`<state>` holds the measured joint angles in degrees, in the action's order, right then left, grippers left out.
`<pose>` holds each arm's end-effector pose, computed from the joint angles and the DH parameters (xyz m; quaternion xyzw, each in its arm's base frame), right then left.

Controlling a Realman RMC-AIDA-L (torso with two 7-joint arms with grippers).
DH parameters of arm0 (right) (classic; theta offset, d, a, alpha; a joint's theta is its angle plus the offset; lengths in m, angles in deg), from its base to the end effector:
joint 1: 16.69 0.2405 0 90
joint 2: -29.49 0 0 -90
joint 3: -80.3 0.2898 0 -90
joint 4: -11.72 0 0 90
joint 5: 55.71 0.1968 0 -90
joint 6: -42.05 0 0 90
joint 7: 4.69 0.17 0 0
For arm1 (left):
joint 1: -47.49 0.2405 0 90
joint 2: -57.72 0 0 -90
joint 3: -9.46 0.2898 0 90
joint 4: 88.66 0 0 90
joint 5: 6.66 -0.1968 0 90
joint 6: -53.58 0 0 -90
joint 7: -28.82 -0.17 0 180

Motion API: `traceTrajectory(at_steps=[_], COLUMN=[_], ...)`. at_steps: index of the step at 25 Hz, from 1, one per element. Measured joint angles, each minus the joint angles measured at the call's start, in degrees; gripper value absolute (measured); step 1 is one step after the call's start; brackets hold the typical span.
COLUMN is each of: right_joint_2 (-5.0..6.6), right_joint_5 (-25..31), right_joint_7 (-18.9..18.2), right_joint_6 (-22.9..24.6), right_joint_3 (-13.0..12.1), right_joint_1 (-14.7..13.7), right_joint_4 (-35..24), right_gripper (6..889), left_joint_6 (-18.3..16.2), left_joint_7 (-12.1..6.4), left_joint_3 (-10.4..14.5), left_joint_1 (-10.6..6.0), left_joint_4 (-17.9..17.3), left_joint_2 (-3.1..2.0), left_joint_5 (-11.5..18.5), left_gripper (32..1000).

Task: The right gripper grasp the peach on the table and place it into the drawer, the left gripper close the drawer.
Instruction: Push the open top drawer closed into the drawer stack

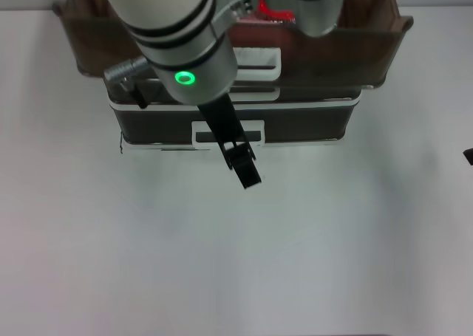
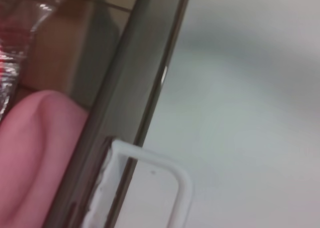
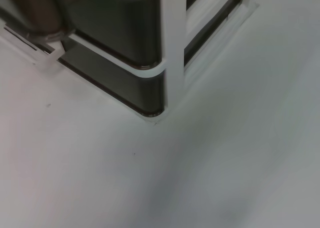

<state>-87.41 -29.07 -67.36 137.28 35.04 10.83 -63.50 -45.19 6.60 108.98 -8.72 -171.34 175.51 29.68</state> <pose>0.3289 0.3411 0.0600 -0.8943 0.3605 -0.1338 0.2287 -0.0762 0.3543 -0.0765 -0.9512 -0.1080 0.2640 0.1173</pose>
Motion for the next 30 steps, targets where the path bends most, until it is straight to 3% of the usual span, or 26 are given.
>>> traceTrajectory(at_steps=[4, 8, 17, 21, 26, 30], right_joint_2=[0.0, 0.06, 0.09, 0.1, 0.1, 0.09], right_joint_5=[0.0, 0.0, 0.01, 0.03, 0.04, 0.07], right_joint_7=[0.0, 0.05, 0.01, -0.01, -0.04, -0.1], right_joint_6=[-0.69, -1.27, -1.29, -1.34, -1.43, -1.46], right_joint_3=[0.0, 0.0, 0.0, 0.0, 0.0, 0.0], right_joint_1=[0.24, 0.89, 1.4, 1.41, 1.4, 1.4], right_joint_4=[0.96, 2.62, 3.05, 3.14, 3.17, 3.17], right_gripper=[886, 886, 887, 887, 887, 887], left_joint_6=[1.27, 3.21, 4.56, 2.81, 0.36, -0.45], left_joint_7=[-2.31, -4.0, -5.46, -4.78, -1.45, 0.07], left_joint_3=[-2.45, -3.16, -3.6, -4.22, -3.0, -1.89], left_joint_1=[-0.05, -0.72, -1.52, -1.35, -0.47, 0.25], left_joint_4=[1.67, 3.83, 5.92, 4.71, 0.35, -2.87], left_joint_2=[-0.07, -0.12, -0.18, 0.06, 0.08, 0.07], left_joint_5=[-0.75, -1.52, -1.8, -0.17, 2.05, 2.24], left_gripper=[867, 867, 866, 866, 866, 867])
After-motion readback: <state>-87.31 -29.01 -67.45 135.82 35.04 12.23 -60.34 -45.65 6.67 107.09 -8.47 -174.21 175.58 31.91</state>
